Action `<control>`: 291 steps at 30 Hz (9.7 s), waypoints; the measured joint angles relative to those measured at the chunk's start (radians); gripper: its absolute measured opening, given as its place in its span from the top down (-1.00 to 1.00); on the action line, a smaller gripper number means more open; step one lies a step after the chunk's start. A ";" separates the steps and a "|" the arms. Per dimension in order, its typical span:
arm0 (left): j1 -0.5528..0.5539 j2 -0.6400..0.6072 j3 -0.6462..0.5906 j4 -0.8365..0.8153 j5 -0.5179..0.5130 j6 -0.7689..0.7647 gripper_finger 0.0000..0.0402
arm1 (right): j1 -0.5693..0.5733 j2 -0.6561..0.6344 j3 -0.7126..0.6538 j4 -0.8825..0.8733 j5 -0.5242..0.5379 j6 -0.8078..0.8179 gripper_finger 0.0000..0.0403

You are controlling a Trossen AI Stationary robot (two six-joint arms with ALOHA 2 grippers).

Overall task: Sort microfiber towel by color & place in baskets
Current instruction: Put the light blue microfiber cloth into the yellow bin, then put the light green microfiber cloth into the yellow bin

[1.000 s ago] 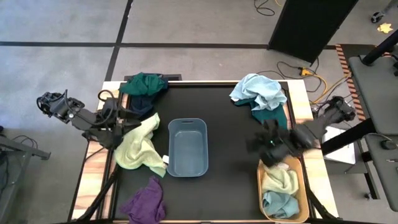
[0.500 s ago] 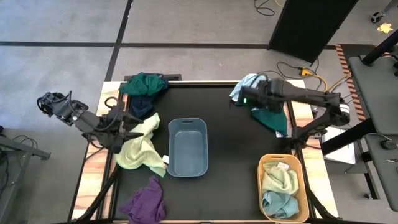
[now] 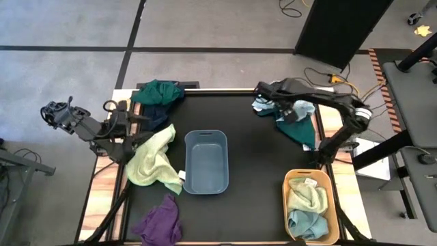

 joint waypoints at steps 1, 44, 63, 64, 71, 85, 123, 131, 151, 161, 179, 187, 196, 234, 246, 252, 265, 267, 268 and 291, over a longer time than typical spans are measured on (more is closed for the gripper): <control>0.000 -0.006 0.000 -0.001 -0.008 -0.002 -0.15 | 0.002 0.032 -0.003 0.016 0.004 0.061 -0.18; 0.000 -0.367 -0.011 -0.148 -0.283 -0.165 -0.15 | 0.037 0.213 0.076 0.205 0.320 -0.158 0.96; 0.000 -0.384 -0.143 -0.082 -0.187 -0.271 -0.15 | 0.979 -0.273 0.215 0.604 0.877 -1.235 0.96; 0.000 -0.384 -0.143 -0.067 -0.189 -0.271 -0.15 | 1.028 -0.286 0.226 0.667 0.861 -1.340 0.96; 0.000 -0.376 -0.144 0.077 -0.237 -0.278 -0.15 | 1.309 -0.377 0.314 0.922 0.703 -1.860 0.96; 0.000 -0.330 -0.144 0.187 -0.433 -0.459 -0.15 | 1.574 -0.545 0.410 0.655 -0.133 -1.658 0.96; 0.000 -0.092 -0.145 0.270 -0.552 -0.715 -0.15 | 1.575 -0.524 0.405 0.495 -0.613 -1.413 0.96; 0.000 -0.089 -0.145 0.268 -0.556 -0.715 -0.15 | 1.640 -0.393 0.400 0.524 -0.655 -1.206 0.96; 0.000 -0.043 -0.145 0.268 -0.556 -0.749 -0.15 | 1.653 -0.396 0.353 -0.336 -0.304 -0.894 0.96; 0.000 -0.053 -0.145 0.255 -0.558 -0.741 -0.15 | 1.591 -0.302 0.061 -0.290 -0.325 -0.916 0.96; 0.000 -0.098 -0.144 0.224 -0.463 -0.617 -0.15 | 1.548 -0.253 -0.038 -0.202 -0.506 -0.679 -0.05; 0.000 -0.127 -0.144 0.214 -0.380 -0.473 -0.15 | 1.578 -0.178 0.152 0.084 -0.369 -0.745 -0.38; 0.000 -0.125 -0.144 0.185 -0.282 -0.396 -0.15 | 1.554 0.137 0.144 -0.096 -0.375 -0.795 -0.33; 0.000 0.100 -0.144 -0.024 0.142 -0.653 -0.02 | 1.509 -0.174 0.144 -0.329 -0.318 -0.614 -0.39; 0.100 0.361 -0.144 -0.484 0.364 -1.218 -0.05 | 1.479 -0.250 0.298 -0.325 0.186 -0.641 -0.53; 0.250 0.434 -0.179 -0.476 0.466 -1.202 -0.11 | 1.421 -0.247 0.307 -0.225 0.247 -0.784 -0.52; 0.495 0.507 -0.514 -0.031 0.656 -1.031 -0.12 | 1.398 -0.225 0.307 -0.105 0.261 -0.910 -0.41; 0.494 0.529 -0.546 0.014 0.656 -1.030 -0.12 | 1.398 -0.226 0.307 -0.103 0.262 -0.910 -0.40; 0.494 0.544 -0.559 0.029 0.656 -1.030 -0.11 | 1.398 -0.227 0.308 -0.102 0.262 -0.913 -0.39; 0.436 0.540 0.034 -0.282 0.471 -0.691 0.98 | 1.381 -0.229 0.469 -0.096 0.422 -1.018 -0.24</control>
